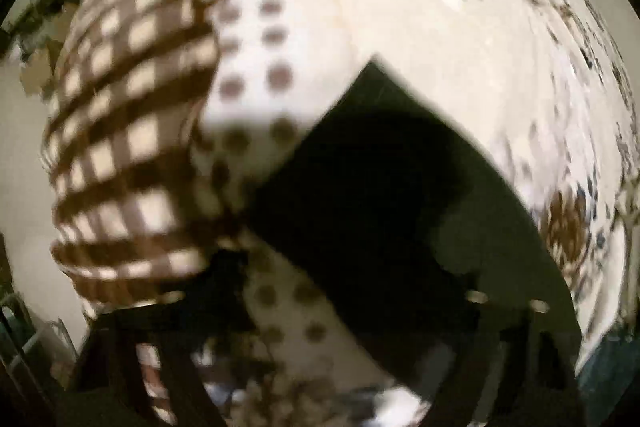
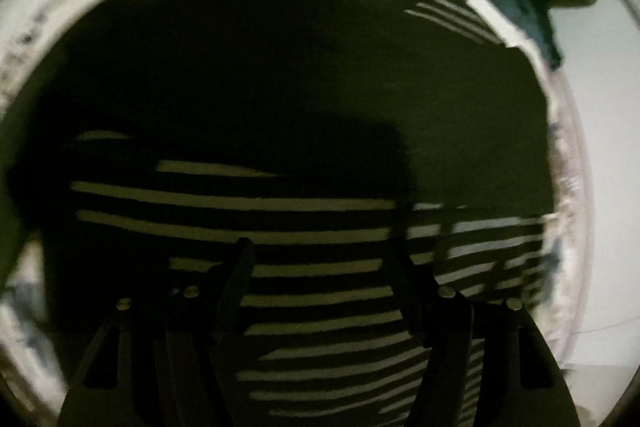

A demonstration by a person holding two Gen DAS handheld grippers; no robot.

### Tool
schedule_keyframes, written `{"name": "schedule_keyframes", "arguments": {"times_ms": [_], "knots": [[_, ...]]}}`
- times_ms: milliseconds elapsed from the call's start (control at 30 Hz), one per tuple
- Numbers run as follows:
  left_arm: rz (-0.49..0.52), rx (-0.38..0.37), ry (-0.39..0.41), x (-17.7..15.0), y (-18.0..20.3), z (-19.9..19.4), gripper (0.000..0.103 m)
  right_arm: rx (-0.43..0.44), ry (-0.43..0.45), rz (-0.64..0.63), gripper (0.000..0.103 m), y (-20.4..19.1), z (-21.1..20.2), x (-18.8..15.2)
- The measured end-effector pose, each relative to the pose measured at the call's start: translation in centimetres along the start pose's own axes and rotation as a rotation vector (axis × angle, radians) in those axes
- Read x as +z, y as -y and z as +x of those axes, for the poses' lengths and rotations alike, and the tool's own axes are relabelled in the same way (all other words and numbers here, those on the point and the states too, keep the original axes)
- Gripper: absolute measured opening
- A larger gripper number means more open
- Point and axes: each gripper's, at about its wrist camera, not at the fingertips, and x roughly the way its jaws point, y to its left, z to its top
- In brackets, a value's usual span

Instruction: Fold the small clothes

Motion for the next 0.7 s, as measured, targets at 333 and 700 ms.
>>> {"name": "schedule_keyframes", "arguments": {"times_ms": [333, 700], "knots": [[0.258, 0.064, 0.277, -1.6, 7.1, -7.5, 0.004, -0.060, -0.005, 0.041, 0.084, 1.4, 0.8, 3.6], [0.812, -0.121, 0.427, -21.8, 27.4, -16.3, 0.004, 0.158, -0.051, 0.177, 0.084, 12.2, 1.5, 3.2]]}}
